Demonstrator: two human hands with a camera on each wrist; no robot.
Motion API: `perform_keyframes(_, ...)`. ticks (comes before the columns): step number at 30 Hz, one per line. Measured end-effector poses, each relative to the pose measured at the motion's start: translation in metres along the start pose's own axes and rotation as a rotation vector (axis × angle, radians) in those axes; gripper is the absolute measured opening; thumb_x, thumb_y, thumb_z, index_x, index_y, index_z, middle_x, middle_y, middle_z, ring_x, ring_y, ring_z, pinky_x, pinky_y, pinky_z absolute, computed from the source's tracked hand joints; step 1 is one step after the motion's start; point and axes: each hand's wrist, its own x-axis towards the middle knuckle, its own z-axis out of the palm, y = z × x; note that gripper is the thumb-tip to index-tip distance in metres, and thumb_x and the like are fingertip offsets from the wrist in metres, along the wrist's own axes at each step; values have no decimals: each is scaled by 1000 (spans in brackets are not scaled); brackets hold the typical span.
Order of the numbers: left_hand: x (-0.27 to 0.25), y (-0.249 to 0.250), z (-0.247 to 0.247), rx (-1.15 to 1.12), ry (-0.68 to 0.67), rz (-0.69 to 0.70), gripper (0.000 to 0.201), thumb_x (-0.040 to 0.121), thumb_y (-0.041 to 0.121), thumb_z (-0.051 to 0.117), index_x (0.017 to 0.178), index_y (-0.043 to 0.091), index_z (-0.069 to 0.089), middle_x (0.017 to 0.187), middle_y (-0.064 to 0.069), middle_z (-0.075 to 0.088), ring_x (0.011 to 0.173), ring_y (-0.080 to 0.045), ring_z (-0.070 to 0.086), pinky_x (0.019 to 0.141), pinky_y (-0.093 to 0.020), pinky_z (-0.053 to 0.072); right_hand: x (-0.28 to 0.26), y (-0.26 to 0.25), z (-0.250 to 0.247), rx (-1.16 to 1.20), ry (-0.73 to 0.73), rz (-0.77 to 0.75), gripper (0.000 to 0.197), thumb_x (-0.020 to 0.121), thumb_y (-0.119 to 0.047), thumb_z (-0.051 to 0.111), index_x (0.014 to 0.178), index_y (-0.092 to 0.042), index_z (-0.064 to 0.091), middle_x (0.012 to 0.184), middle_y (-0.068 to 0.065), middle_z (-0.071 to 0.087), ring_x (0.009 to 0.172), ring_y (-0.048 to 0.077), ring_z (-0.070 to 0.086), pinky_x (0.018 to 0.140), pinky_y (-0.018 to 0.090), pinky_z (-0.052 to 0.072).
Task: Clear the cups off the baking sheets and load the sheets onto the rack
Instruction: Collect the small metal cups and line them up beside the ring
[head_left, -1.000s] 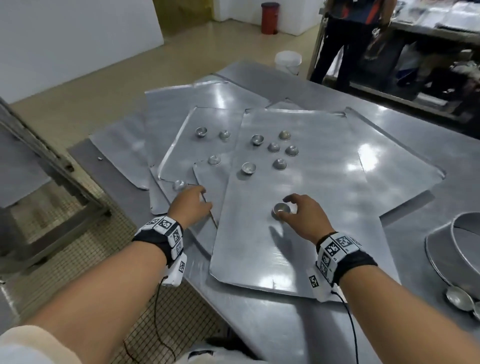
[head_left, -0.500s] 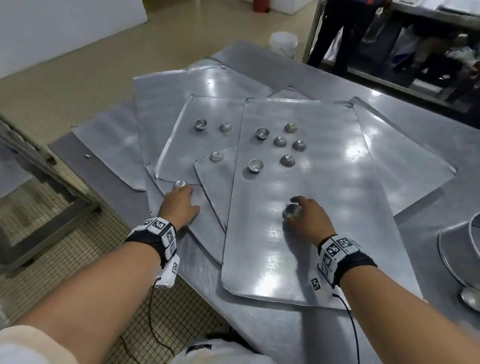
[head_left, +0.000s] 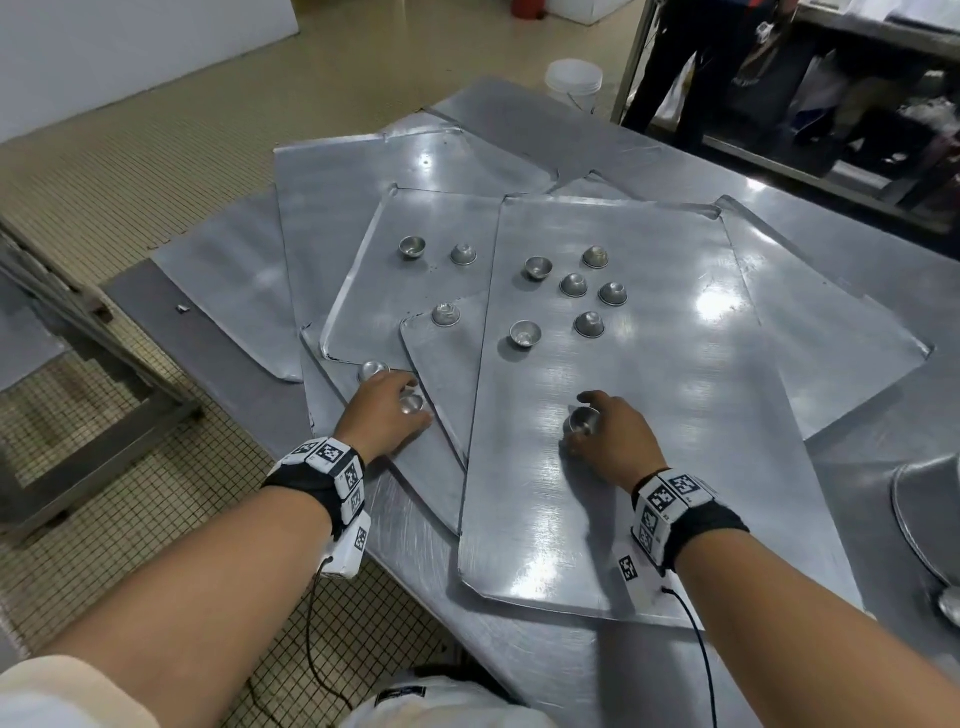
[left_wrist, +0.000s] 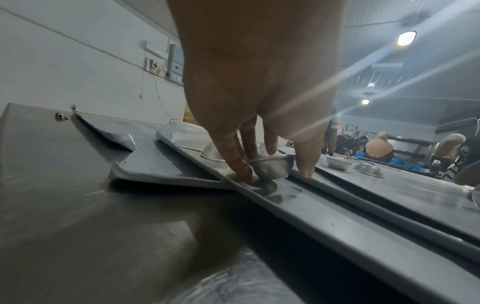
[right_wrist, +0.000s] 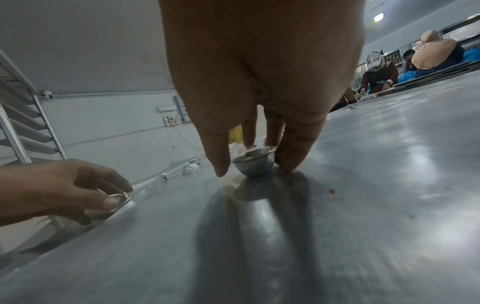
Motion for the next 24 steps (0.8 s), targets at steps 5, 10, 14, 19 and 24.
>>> perform_keyframes(5, -3, -3, -2, 6, -4, -5, 65, 78, 37, 83, 133, 13, 58, 132, -4, 60, 117, -22, 58, 98, -32, 48, 1, 0, 3, -14, 2, 11, 55, 86, -30, 72, 138, -24, 53, 130, 8, 58, 115, 28, 59, 93, 34, 45)
perform_keyframes(10, -3, -5, -5, 38, -34, -13, 66, 78, 39, 84, 132, 11, 60, 132, -7, 61, 117, -24, 58, 98, -33, 47, 1, -2, 5, -36, 12, 10, 53, 88, -28, 70, 139, -20, 55, 130, 9, 62, 117, 30, 59, 96, 37, 48)
perform_keyframes(14, -6, -3, -6, 63, -19, 0, 56, 80, 38, 81, 127, 12, 64, 124, -9, 66, 113, -27, 60, 93, -33, 48, -2, -5, 5, -22, 8, 4, 53, 88, -25, 70, 138, -16, 56, 131, 9, 63, 119, 31, 59, 98, 38, 48)
perform_keyframes(19, -10, 11, -8, -3, -21, 72, 48, 80, 37, 81, 122, 16, 68, 121, 0, 68, 113, -20, 62, 97, -34, 49, -9, -6, 1, 1, -41, -15, 48, 84, -28, 74, 129, -14, 63, 126, 7, 66, 114, 28, 60, 93, 34, 47)
perform_keyframes(24, -10, 46, -1, -56, -76, 124, 53, 80, 35, 81, 127, 20, 65, 123, 1, 62, 111, -16, 59, 96, -31, 46, -25, 3, -12, 32, -62, -34, 40, 83, -31, 74, 119, -15, 67, 118, 4, 68, 108, 24, 62, 90, 35, 50)
